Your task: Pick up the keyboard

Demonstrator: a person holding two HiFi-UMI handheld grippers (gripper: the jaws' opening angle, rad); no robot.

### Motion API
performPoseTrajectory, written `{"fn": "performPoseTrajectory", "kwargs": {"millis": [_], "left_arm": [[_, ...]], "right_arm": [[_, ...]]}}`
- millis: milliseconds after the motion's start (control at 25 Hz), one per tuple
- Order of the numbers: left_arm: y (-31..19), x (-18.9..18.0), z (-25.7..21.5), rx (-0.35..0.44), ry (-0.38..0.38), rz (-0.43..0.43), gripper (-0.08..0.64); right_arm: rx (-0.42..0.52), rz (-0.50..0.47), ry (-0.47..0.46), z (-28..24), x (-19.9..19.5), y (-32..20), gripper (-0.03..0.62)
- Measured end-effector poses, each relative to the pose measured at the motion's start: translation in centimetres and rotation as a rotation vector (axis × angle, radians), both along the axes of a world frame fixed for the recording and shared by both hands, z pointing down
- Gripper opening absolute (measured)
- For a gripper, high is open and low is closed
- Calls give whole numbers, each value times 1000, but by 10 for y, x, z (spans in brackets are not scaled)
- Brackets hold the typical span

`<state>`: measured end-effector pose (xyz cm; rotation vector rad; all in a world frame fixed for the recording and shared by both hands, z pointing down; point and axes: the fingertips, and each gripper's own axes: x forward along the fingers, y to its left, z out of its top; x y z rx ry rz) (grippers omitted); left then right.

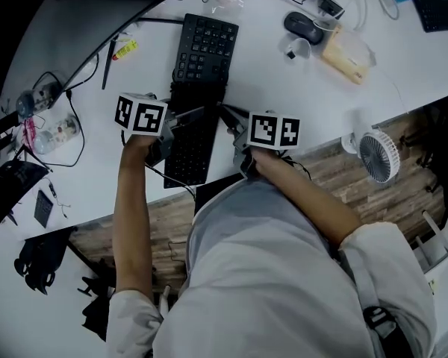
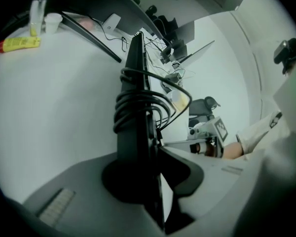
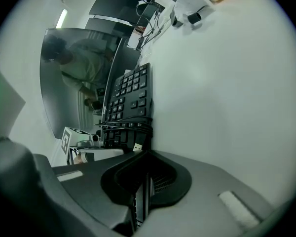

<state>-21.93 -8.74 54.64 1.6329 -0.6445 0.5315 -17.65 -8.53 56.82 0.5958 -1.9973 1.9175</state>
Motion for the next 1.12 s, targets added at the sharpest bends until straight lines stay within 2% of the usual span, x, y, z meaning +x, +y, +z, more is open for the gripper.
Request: {"fn": "performPoseTrajectory", "kwargs": {"millis": [200, 400, 520, 640, 920, 1120], "left_arm": [[3, 0, -5, 17, -24, -31, 0], [8, -2, -13, 36, -55, -79, 0], [15, -1, -16, 45, -68, -93, 0], [25, 1, -16, 42, -84, -97, 0], [41, 8, -32, 89, -77, -126, 0], [47, 4, -49, 144, -95, -177, 0]], "right_arm": [[-31, -20, -57, -3, -1, 1, -6], [22, -87, -131, -10, -4, 4, -6], [18, -116, -157, -13, -4, 7, -6], [11, -105, -181, -19, 1, 6, -6], [79, -110, -145, -25, 13, 3, -6], [84, -123, -151, -31, 19, 10, -6]]}}
